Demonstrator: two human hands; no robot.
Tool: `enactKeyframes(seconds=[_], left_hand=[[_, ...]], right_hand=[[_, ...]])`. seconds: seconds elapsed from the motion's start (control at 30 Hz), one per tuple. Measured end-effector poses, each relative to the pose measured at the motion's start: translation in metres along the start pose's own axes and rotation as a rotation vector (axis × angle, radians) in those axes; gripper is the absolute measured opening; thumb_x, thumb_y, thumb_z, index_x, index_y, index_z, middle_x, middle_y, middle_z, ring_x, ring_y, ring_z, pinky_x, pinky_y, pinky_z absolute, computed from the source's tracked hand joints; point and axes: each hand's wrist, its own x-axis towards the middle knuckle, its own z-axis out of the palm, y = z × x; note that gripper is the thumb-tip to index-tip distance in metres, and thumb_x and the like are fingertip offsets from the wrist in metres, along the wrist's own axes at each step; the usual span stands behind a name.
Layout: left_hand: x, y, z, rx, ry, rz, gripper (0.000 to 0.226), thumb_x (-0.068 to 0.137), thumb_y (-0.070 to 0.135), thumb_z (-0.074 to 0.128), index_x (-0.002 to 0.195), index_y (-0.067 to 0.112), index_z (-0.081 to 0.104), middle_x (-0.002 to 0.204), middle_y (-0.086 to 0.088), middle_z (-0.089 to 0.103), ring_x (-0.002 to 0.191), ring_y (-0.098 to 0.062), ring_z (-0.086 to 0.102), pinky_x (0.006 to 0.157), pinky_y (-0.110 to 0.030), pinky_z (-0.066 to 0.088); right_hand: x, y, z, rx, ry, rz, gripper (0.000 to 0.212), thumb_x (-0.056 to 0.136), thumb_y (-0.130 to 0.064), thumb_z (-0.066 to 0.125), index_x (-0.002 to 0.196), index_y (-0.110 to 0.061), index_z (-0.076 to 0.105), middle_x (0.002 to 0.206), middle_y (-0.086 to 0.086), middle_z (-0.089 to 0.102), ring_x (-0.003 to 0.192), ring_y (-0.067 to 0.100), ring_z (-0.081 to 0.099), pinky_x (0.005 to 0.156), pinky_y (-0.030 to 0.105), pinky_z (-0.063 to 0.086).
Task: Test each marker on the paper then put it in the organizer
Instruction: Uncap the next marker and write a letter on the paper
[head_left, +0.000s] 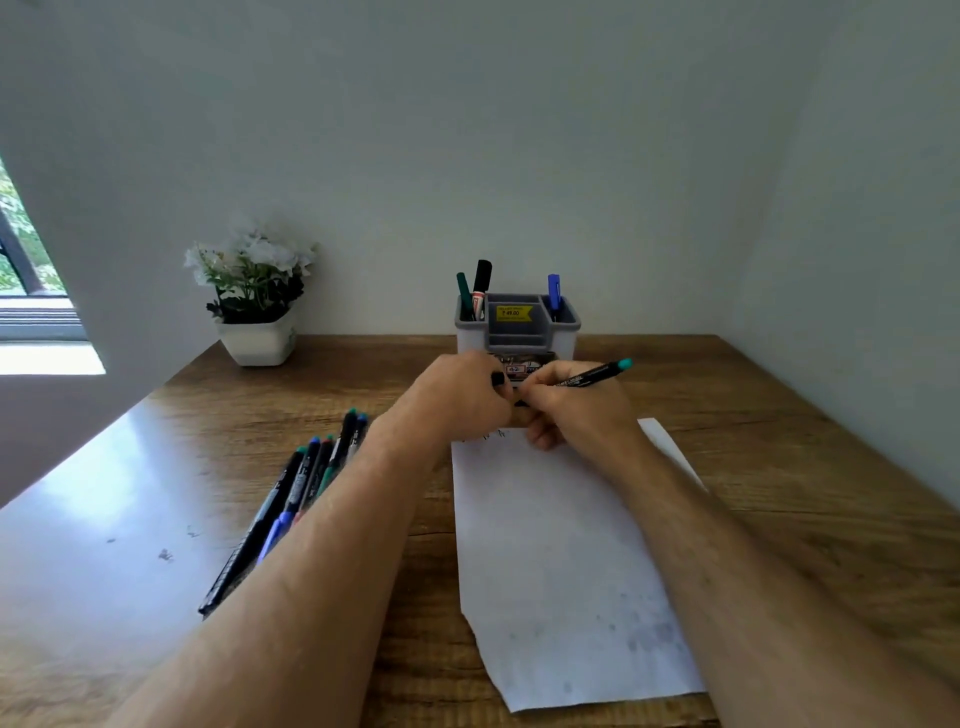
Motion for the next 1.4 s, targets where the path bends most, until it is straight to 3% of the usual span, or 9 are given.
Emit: enactKeyframes(seconds=[0.13, 0.23, 0.33, 0.43, 0.67, 0.93, 1.07, 1.2, 1.4], left_hand=[[0.0014, -0.0006, -0.0001, 0.089, -0.066, -0.011, 0.017, 0.088, 0.023, 0.059, 0.099, 0.015, 0.070, 0.095, -0.004, 0.067, 0.085, -0.020, 0.062, 0.066, -0.028, 0.048], [0.0032, -0.0045, 0.0029, 0.057, -0.096, -0.060, 0.021, 0.087, 0.020, 0.063, 0.106, 0.013, 0.070, 0.097, -0.004, 0.068, 0.086, -0.020, 0.062, 0.066, -0.028, 0.047], [0.0039, -0.0045, 0.0028, 0.061, -0.098, -0.070, 0.014, 0.088, 0.019, 0.065, 0.100, 0.011, 0.067, 0.081, -0.001, 0.062, 0.080, -0.019, 0.060, 0.063, -0.027, 0.046], [0.0018, -0.0011, 0.0001, 0.062, -0.074, -0.057, 0.006, 0.088, 0.017, 0.065, 0.087, 0.016, 0.058, 0.068, 0.004, 0.051, 0.073, -0.017, 0.056, 0.058, -0.024, 0.043], [0.0010, -0.0005, 0.0001, 0.019, -0.059, -0.059, 0.020, 0.086, 0.023, 0.069, 0.076, 0.019, 0.052, 0.065, 0.005, 0.050, 0.064, -0.012, 0.051, 0.051, -0.021, 0.039], [-0.0011, 0.0029, -0.0012, 0.034, -0.081, -0.067, 0.013, 0.088, 0.019, 0.068, 0.088, 0.019, 0.055, 0.067, 0.004, 0.049, 0.077, -0.018, 0.056, 0.067, -0.027, 0.047], [-0.0030, 0.0050, -0.0028, 0.045, -0.077, -0.056, 0.016, 0.089, 0.021, 0.068, 0.084, 0.019, 0.053, 0.065, 0.005, 0.048, 0.076, -0.018, 0.055, 0.067, -0.027, 0.046], [-0.0025, 0.0035, -0.0021, 0.041, -0.072, -0.052, 0.021, 0.089, 0.025, 0.069, 0.080, 0.019, 0.051, 0.064, 0.005, 0.047, 0.072, -0.016, 0.053, 0.064, -0.026, 0.045], [-0.0014, 0.0026, -0.0014, 0.045, -0.075, -0.050, 0.015, 0.090, 0.022, 0.067, 0.085, 0.018, 0.054, 0.066, 0.005, 0.049, 0.075, -0.017, 0.056, 0.066, -0.026, 0.046]], right_hand=[[0.0011, 0.0012, -0.0009, -0.003, -0.034, -0.009, 0.005, 0.087, -0.003, 0.062, 0.085, -0.002, 0.066, 0.074, 0.021, 0.071, 0.057, 0.026, 0.067, 0.054, 0.036, 0.057], [0.0008, 0.0032, -0.0004, -0.108, -0.040, -0.031, 0.009, 0.081, -0.009, 0.064, 0.072, -0.010, 0.063, 0.067, 0.012, 0.072, 0.054, 0.017, 0.062, 0.048, 0.028, 0.048], [0.0003, 0.0023, -0.0008, -0.253, -0.044, -0.084, 0.014, 0.075, -0.020, 0.068, 0.064, -0.015, 0.062, 0.062, 0.001, 0.068, 0.063, 0.013, 0.058, 0.057, 0.028, 0.045], [0.0003, 0.0009, 0.0000, -0.272, -0.048, -0.090, 0.016, 0.075, -0.023, 0.070, 0.067, -0.010, 0.064, 0.070, 0.009, 0.069, 0.069, 0.018, 0.060, 0.061, 0.031, 0.047], [-0.0012, -0.0017, 0.0026, -0.323, -0.052, -0.070, 0.017, 0.079, -0.022, 0.067, 0.067, -0.012, 0.060, 0.071, 0.006, 0.068, 0.062, 0.010, 0.055, 0.048, 0.019, 0.037], [-0.0004, -0.0016, 0.0037, -0.330, -0.066, -0.103, 0.022, 0.079, -0.022, 0.069, 0.064, -0.012, 0.057, 0.066, 0.007, 0.064, 0.059, 0.012, 0.053, 0.050, 0.022, 0.038], [-0.0014, -0.0019, 0.0035, -0.316, -0.067, -0.083, 0.016, 0.082, -0.023, 0.067, 0.073, -0.010, 0.064, 0.072, 0.006, 0.068, 0.061, 0.010, 0.056, 0.047, 0.015, 0.036], [-0.0011, -0.0015, 0.0049, -0.293, -0.060, -0.074, 0.015, 0.081, -0.022, 0.067, 0.073, -0.009, 0.065, 0.073, 0.008, 0.070, 0.065, 0.013, 0.060, 0.053, 0.022, 0.040], [-0.0024, -0.0028, 0.0047, -0.315, -0.059, -0.100, 0.024, 0.080, -0.024, 0.071, 0.066, -0.010, 0.056, 0.062, 0.002, 0.058, 0.058, 0.011, 0.050, 0.051, 0.023, 0.037]])
